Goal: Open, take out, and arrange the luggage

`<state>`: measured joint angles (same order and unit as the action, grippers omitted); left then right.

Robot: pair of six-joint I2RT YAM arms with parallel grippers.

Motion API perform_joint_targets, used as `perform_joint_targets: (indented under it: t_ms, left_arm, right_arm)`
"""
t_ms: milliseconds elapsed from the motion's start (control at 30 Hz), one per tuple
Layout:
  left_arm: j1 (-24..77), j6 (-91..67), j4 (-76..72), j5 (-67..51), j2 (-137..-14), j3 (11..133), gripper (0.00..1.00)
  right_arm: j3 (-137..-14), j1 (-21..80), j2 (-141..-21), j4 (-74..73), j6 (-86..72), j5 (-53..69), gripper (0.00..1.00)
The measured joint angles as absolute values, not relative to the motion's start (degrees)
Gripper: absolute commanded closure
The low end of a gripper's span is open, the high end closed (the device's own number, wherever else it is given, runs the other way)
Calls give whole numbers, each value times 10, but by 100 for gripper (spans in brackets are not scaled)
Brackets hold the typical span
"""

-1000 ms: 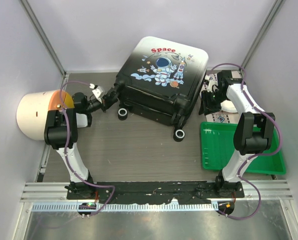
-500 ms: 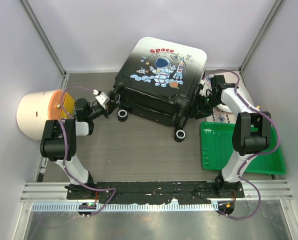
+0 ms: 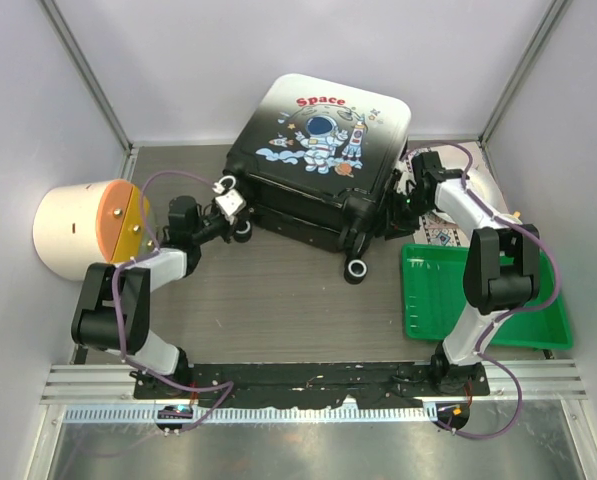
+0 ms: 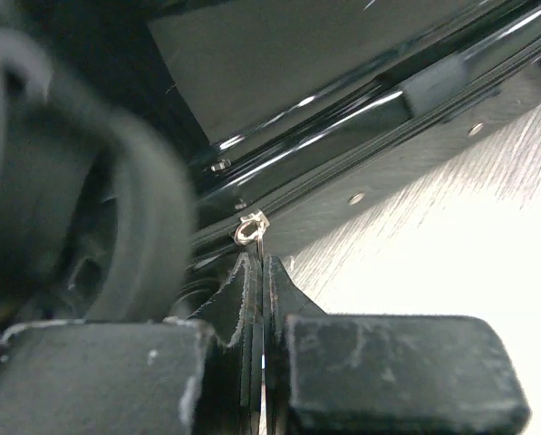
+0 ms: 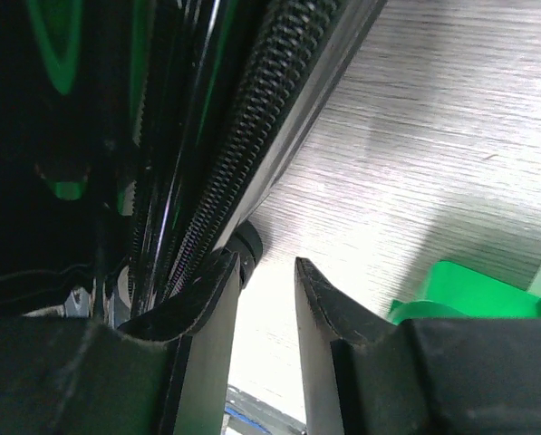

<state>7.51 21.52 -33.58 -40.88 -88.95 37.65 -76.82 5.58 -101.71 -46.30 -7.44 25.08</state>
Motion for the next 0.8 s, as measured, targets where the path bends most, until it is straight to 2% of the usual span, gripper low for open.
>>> perform_joint_targets:
  t_ms: [300,567,667,800]
  left_arm:
    - [207,167,-248,-326,-844,387,100]
    - [220,62,-299,-288,-812,328,100]
    - [249,34,-342,-259,-803,300,100]
    - [308,3,-389,-180,-804,283,100]
  right_arm:
    - [-768,136,-1024,-420,-158,245,64]
    - [-770,209,-1037,-359,-256,251,63]
    - [-767,225,-1037,-347,-283,242,67]
    - [-753,234,-1031,-325,-311,224,77]
